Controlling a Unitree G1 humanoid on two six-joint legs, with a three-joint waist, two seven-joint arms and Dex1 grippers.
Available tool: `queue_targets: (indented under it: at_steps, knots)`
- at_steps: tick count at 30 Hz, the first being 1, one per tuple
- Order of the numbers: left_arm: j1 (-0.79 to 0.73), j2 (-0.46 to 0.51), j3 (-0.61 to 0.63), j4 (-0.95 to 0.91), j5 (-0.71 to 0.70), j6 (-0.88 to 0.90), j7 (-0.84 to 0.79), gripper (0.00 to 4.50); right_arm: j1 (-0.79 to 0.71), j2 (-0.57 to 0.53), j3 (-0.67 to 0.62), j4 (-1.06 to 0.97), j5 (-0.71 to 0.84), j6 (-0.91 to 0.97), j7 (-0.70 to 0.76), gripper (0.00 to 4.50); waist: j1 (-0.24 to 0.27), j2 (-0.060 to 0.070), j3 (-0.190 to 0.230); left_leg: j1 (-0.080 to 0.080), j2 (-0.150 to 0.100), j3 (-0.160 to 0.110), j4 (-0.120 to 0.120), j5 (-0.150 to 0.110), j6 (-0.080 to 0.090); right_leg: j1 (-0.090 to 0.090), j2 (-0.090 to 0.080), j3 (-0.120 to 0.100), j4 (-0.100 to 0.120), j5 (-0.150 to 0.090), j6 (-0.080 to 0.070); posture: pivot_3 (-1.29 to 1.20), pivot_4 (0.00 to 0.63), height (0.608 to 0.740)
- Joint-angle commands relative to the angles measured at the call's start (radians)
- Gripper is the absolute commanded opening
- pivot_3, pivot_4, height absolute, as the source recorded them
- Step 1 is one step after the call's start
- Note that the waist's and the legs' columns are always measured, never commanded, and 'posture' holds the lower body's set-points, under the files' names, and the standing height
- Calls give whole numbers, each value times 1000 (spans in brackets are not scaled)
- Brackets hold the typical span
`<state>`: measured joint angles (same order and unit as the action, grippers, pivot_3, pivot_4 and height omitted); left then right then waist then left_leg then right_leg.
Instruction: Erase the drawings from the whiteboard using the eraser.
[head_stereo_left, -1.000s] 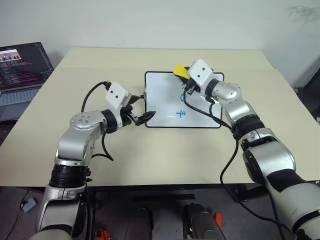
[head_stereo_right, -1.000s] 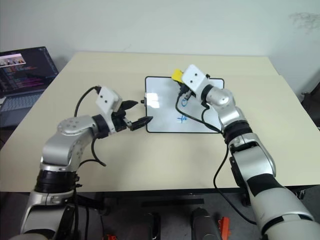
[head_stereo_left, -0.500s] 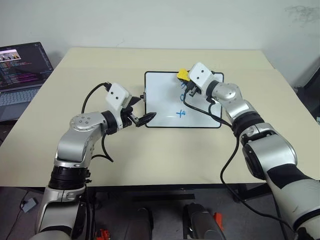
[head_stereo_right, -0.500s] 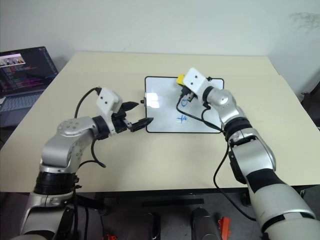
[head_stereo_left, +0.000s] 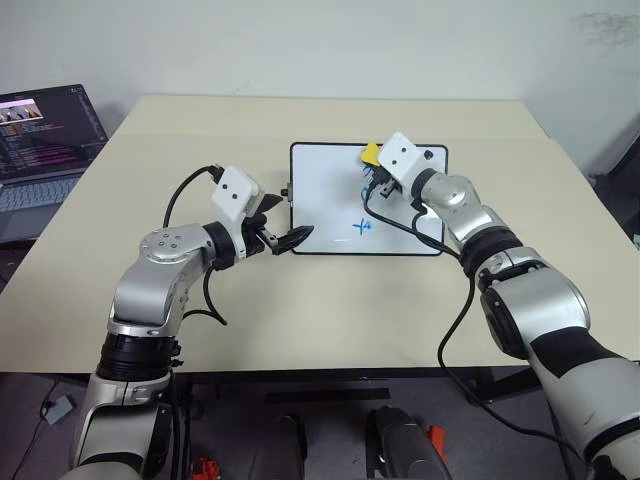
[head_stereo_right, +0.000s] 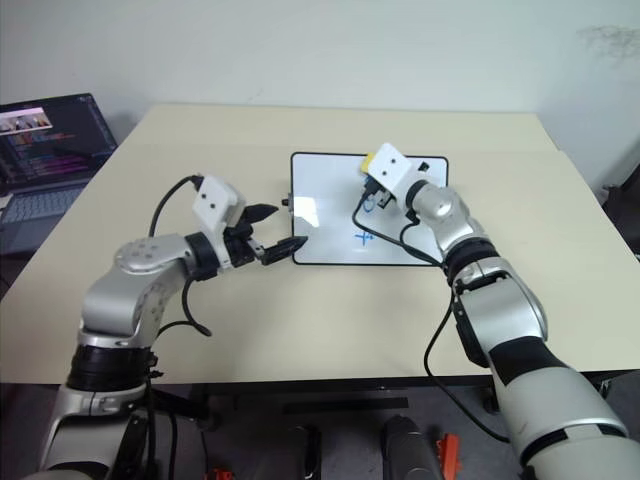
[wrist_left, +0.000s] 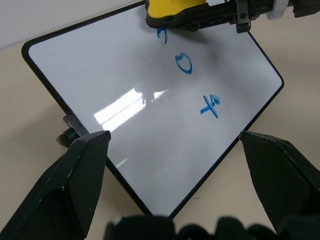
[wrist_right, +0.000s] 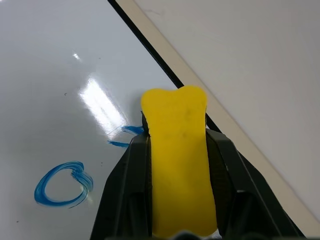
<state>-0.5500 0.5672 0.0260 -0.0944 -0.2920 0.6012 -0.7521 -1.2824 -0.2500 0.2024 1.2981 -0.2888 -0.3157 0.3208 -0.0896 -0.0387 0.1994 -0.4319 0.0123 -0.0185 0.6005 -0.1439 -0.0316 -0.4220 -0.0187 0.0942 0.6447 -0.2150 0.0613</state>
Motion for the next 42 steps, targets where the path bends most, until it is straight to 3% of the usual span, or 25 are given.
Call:
queue_targets:
  at_steps: [1, 22, 34, 42]
  knots:
    - [2, 17, 7, -46, -3, -11, 5, 4500, -11, -3, 7, 5, -23, 26, -17, 1107, 0, 0, 0, 0, 0, 0, 0, 0, 0, 0, 0, 0, 0, 0, 0, 0, 150, 740]
    - [0, 18, 5, -42, -2, -12, 6, 4500, 26, -23, 67, -2, -56, 28, 159, 1102, -9, 0, 0, 2, 0, -1, 2, 0, 0, 2, 0, 0, 1, 0, 0, 0, 150, 740]
    - [-3, 18, 2, -39, 1, -15, 4, 4500, -38, -58, -40, 3, 17, 135, 19, 1102, -4, 0, 0, 2, 0, -1, 3, 0, 0, 2, 0, 0, 1, 0, 0, 0, 150, 740]
    - [-11, 15, -2, -32, 4, -19, 4, 4500, -48, -51, -66, -5, 29, 154, 27, 1102, -4, 0, 0, 2, 0, -1, 2, 0, 0, 2, 0, 0, 1, 0, 0, 0, 150, 740]
